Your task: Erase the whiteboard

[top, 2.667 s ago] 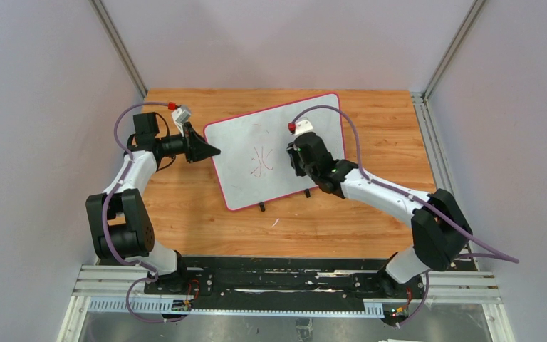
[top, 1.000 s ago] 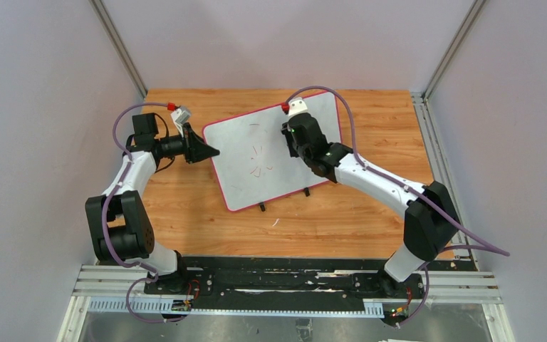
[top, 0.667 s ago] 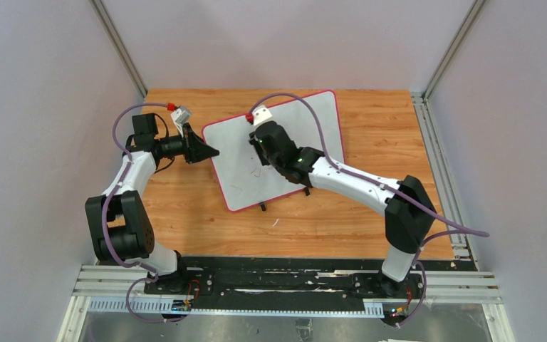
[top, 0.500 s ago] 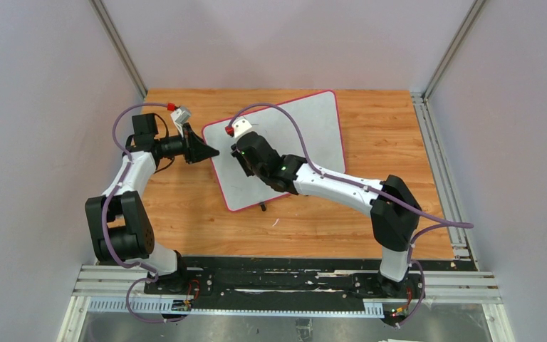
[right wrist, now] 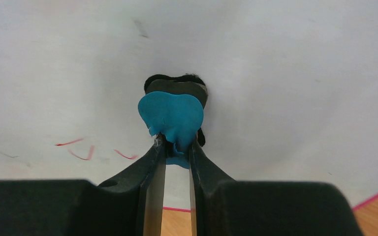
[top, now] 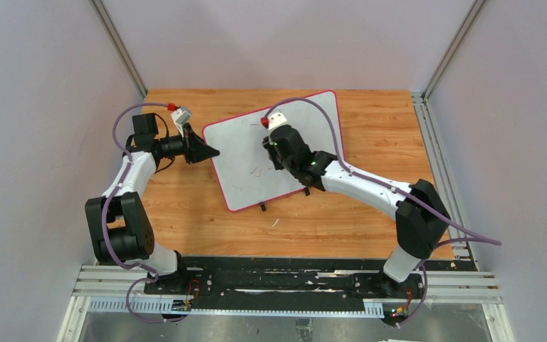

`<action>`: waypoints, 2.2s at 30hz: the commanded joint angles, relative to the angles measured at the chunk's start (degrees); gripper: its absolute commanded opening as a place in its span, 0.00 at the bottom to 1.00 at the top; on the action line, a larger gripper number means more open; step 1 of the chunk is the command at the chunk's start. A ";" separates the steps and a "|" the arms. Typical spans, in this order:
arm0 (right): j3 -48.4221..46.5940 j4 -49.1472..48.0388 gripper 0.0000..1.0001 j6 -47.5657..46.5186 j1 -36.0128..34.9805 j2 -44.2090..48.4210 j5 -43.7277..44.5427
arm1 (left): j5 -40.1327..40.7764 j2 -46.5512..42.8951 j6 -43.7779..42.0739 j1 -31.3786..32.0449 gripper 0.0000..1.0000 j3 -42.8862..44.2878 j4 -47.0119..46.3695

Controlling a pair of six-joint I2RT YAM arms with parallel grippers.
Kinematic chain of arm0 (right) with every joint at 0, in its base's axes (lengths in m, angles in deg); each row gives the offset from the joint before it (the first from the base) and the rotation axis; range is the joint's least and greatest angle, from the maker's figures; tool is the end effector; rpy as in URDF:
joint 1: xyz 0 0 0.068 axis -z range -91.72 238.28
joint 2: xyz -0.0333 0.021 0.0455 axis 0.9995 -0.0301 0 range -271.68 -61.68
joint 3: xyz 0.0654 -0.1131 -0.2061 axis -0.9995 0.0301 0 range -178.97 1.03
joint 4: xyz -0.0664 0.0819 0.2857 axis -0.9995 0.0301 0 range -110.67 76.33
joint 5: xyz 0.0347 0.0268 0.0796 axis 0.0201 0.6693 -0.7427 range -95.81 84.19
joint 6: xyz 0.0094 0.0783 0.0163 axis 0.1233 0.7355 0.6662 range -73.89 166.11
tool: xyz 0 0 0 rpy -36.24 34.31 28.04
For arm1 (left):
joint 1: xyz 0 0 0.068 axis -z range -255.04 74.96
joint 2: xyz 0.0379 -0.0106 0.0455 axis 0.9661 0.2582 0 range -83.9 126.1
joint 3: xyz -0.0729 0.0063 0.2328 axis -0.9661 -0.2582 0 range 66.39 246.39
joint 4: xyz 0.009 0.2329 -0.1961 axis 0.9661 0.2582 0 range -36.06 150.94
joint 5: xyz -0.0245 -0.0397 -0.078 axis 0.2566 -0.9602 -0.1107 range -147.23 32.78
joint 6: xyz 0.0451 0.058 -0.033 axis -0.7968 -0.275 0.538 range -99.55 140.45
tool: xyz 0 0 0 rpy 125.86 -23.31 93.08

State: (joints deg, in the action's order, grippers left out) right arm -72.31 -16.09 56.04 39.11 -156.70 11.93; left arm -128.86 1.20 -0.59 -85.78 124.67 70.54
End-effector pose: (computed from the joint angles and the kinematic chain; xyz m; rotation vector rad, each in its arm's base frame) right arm 0.3157 0.3330 0.2331 -0.4921 1.9619 0.3439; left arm 0.3621 0.0014 0.2032 0.7332 1.7785 -1.0586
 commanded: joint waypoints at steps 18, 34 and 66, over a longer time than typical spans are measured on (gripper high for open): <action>-1.50 -3.18 0.01 5.20 -10.95 -7.18 -0.55 | 5.98 -1.30 -6.65 0.15 0.00 -0.19 -0.03; 3.03 -3.04 0.01 6.08 -8.28 -5.40 4.37 | 5.63 -1.28 -7.02 0.20 0.00 -0.56 0.10; -3.01 -1.99 0.01 6.83 -12.94 -8.65 1.40 | 5.81 -0.99 -7.14 0.18 0.00 -0.28 0.31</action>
State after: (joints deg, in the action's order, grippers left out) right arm -70.65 -16.44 61.16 30.65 -160.81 16.13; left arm -128.88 0.52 -2.21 -85.82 124.67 71.98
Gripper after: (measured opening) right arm 0.198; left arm 0.232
